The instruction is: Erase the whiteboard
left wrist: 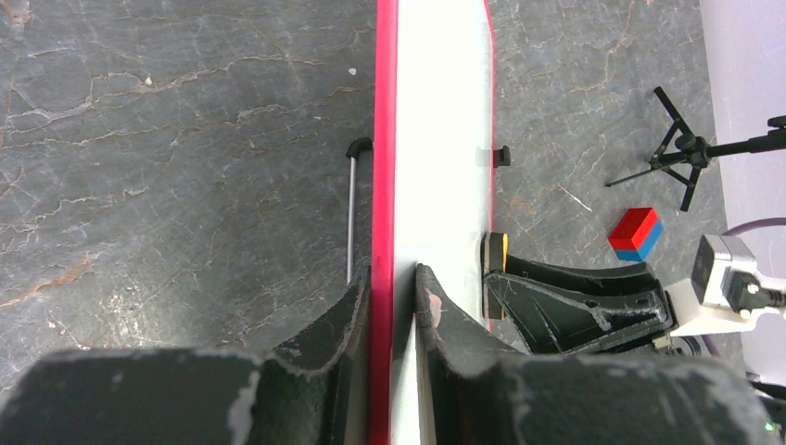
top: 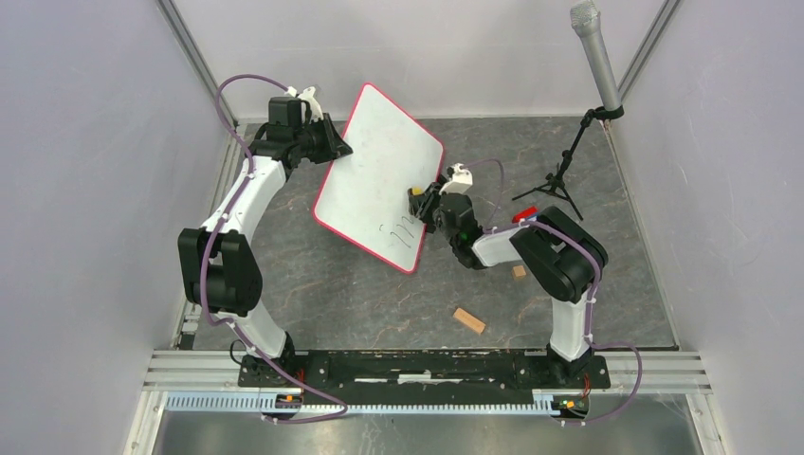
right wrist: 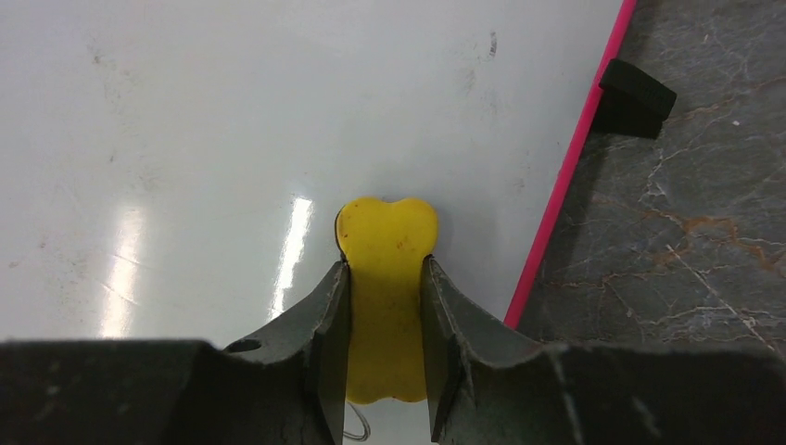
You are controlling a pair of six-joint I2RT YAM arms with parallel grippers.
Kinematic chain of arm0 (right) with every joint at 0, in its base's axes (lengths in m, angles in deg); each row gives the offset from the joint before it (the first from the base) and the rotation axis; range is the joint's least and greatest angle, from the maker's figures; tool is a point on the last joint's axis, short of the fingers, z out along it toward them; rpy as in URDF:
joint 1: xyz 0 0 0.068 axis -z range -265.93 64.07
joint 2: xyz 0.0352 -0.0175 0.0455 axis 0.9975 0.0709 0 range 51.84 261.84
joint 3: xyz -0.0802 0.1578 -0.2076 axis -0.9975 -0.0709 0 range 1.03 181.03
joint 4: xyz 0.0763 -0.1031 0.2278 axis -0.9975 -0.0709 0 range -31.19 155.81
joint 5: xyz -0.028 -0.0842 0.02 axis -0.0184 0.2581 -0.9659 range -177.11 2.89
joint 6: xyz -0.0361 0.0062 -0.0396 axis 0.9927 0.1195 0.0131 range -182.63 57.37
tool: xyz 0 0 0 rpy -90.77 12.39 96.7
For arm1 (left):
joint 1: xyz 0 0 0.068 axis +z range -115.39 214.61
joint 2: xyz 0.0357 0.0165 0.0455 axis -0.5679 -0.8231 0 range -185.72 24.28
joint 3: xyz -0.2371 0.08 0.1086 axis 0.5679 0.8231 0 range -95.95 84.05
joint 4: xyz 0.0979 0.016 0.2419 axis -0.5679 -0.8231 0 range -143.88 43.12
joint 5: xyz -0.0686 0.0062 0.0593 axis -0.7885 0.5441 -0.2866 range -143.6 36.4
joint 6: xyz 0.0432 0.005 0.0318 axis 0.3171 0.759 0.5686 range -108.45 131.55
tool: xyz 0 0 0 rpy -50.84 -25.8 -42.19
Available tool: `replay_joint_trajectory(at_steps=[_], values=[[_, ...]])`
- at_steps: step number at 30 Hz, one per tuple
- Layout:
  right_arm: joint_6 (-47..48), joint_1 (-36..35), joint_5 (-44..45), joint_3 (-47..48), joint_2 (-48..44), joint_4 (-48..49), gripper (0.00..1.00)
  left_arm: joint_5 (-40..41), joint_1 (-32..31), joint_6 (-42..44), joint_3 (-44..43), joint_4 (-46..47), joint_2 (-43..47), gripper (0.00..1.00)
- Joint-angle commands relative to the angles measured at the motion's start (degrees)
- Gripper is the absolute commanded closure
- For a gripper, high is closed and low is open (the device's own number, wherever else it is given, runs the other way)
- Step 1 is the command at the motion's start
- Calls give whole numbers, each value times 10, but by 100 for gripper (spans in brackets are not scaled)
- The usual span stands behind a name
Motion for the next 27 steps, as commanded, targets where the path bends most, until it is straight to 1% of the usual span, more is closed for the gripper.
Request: replay_joint_trajectory(at_steps=[1,5,9,11,13,17,20,24,27], values=[[78,-96,-38,51,-18,-104,72,-2,-11,16,5,-12,17,98],[146,-153,-11,69,-52,-117,71,-11,-11,14,3,-12,13,98],[132,-155,-15,62,-48,-104,71,-1,-12,18,6,-12,17,98],[109,-144,3,41,-42,-98,71,0,-11,18,6,-12,15,98],[62,-126,25,0,-37,-77,71,-3,-11,17,5,-12,14,98],[-28,-87,41,-80,-18,-50,71,-4,-11,17,4,-12,15,98],[-57,-74,43,-109,-14,-38,71,-11,-12,13,2,-12,13,98],[-37,-88,49,-89,-32,-58,72,-11,-11,12,3,-12,12,98],[23,-124,56,-62,-53,-61,71,-9,-11,11,3,-12,11,98]])
